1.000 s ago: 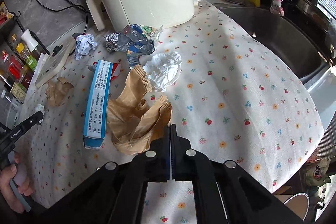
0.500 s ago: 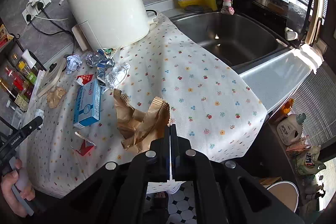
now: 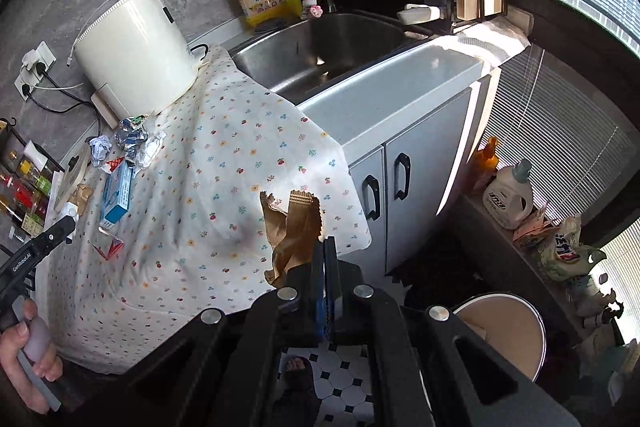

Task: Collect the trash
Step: 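Carry both items to the bucket and open the right tool to drop the paper bag, then open the left tool to drop the blister pack into the bucket, then bring both tools back to the table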

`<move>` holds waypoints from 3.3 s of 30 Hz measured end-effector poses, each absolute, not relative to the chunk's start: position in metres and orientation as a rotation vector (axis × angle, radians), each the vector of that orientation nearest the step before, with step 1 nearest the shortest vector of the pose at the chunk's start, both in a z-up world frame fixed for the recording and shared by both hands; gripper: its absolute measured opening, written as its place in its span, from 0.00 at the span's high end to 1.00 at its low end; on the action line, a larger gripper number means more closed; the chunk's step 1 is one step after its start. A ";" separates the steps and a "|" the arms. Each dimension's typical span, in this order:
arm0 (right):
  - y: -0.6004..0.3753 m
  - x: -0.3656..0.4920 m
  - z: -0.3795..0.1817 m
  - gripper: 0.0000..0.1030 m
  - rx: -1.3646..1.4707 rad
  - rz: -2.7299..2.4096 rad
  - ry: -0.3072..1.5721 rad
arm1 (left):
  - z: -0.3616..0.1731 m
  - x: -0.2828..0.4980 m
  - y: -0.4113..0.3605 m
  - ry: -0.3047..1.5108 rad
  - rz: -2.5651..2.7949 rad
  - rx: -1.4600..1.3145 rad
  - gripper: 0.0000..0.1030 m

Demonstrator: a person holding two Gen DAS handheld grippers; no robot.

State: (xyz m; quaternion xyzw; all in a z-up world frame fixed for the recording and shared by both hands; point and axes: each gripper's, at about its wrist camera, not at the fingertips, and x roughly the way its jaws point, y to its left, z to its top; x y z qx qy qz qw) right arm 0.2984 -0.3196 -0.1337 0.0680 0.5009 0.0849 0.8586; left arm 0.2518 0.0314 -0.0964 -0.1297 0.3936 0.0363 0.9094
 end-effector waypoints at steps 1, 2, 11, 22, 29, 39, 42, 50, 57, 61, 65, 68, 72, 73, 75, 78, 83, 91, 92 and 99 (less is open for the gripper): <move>-0.329 0.295 -0.134 0.98 0.152 0.166 1.052 | -0.097 0.253 0.022 0.816 0.061 -0.259 0.66; -0.338 0.292 -0.135 0.98 0.160 0.154 1.053 | -0.097 0.254 0.012 0.820 0.047 -0.249 0.65; -0.423 0.253 -0.153 0.98 0.213 0.038 1.089 | -0.113 0.261 -0.083 0.874 -0.084 -0.192 0.65; -0.505 0.214 -0.185 0.95 0.246 -0.104 1.161 | -0.145 0.258 -0.179 0.946 -0.212 -0.140 0.65; -0.544 0.194 -0.196 0.41 0.253 -0.172 1.180 | -0.165 0.259 -0.229 0.985 -0.285 -0.121 0.65; -0.583 0.160 -0.198 0.48 0.300 -0.226 1.190 | -0.197 0.258 -0.307 1.059 -0.446 -0.061 0.65; -0.593 0.147 -0.200 0.48 0.323 -0.259 1.197 | -0.212 0.256 -0.332 1.100 -0.504 -0.043 0.65; -0.614 0.121 -0.204 0.47 0.354 -0.337 1.203 | -0.231 0.245 -0.384 1.173 -0.661 -0.030 0.40; -0.609 0.128 -0.198 0.39 0.350 -0.322 1.180 | -0.213 0.253 -0.370 1.132 -0.631 -0.059 0.17; -0.591 0.143 -0.190 0.26 0.319 -0.278 1.157 | -0.199 0.259 -0.340 1.097 -0.552 -0.066 0.14; -0.564 0.163 -0.177 0.13 0.303 -0.219 1.103 | -0.184 0.264 -0.297 1.059 -0.451 -0.094 0.11; -0.541 0.180 -0.168 0.08 0.290 -0.177 1.060 | -0.171 0.266 -0.261 1.030 -0.376 -0.115 0.11; -0.507 0.203 -0.159 0.08 0.278 -0.112 1.039 | -0.154 0.267 -0.209 0.988 -0.281 -0.137 0.10; -0.498 0.207 -0.156 0.08 0.274 -0.097 1.033 | -0.151 0.267 -0.196 0.979 -0.258 -0.143 0.10; -0.480 0.215 -0.151 0.08 0.262 -0.064 1.020 | -0.145 0.267 -0.170 0.961 -0.208 -0.160 0.10; -0.452 0.225 -0.145 0.08 0.237 -0.020 1.011 | -0.137 0.266 -0.132 0.931 -0.137 -0.184 0.10; -0.411 0.239 -0.143 0.08 0.214 0.033 1.022 | -0.126 0.263 -0.072 0.882 -0.027 -0.216 0.10; -0.349 0.256 -0.140 0.08 0.172 0.107 1.032 | -0.124 0.251 0.008 0.836 0.122 -0.291 0.11; -0.342 0.258 -0.139 0.08 0.167 0.118 1.031 | -0.126 0.251 0.016 0.835 0.135 -0.302 0.12; -0.292 0.273 -0.133 0.08 0.117 0.200 1.022 | -0.143 0.253 0.062 0.862 0.190 -0.354 0.30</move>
